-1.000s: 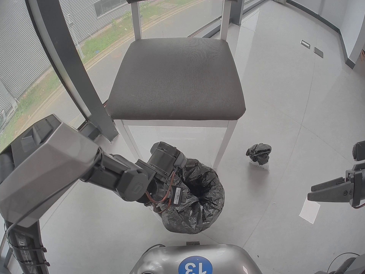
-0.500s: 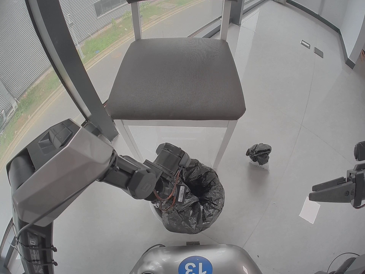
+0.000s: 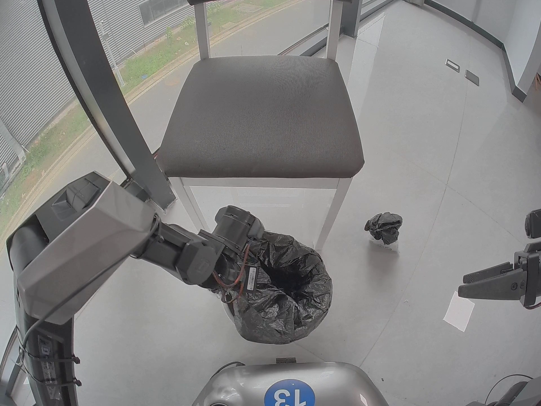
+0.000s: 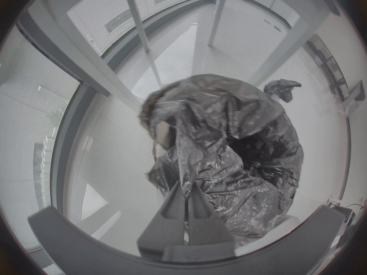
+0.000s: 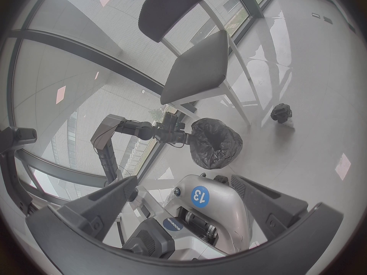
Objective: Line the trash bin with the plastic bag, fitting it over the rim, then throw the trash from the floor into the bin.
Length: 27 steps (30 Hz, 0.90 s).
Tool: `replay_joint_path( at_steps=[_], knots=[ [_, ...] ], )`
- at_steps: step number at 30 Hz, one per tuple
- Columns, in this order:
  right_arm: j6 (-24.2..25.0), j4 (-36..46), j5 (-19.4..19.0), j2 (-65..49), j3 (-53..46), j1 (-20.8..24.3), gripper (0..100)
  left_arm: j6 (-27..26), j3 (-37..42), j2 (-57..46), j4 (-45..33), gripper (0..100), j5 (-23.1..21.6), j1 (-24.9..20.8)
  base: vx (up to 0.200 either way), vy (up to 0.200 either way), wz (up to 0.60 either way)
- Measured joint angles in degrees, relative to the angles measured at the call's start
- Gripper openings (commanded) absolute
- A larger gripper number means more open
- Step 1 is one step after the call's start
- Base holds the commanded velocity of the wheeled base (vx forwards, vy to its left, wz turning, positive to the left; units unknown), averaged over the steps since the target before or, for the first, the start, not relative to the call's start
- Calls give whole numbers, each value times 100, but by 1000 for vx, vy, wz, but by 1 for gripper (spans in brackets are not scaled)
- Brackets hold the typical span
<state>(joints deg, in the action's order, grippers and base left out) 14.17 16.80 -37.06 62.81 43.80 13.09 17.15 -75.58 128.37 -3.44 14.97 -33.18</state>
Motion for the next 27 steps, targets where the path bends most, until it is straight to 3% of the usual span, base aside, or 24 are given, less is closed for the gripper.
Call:
replay_joint_path(
  at_steps=[6,27],
  knots=[
    [-2,0,0,0,-9,-1,100,-199,-11,-133,7,0,68,352,0,0,0],
    [-7,11,-2,15,-4,10,100,-232,257,-445,-12,0,123,912,0,0,0]
  ],
)
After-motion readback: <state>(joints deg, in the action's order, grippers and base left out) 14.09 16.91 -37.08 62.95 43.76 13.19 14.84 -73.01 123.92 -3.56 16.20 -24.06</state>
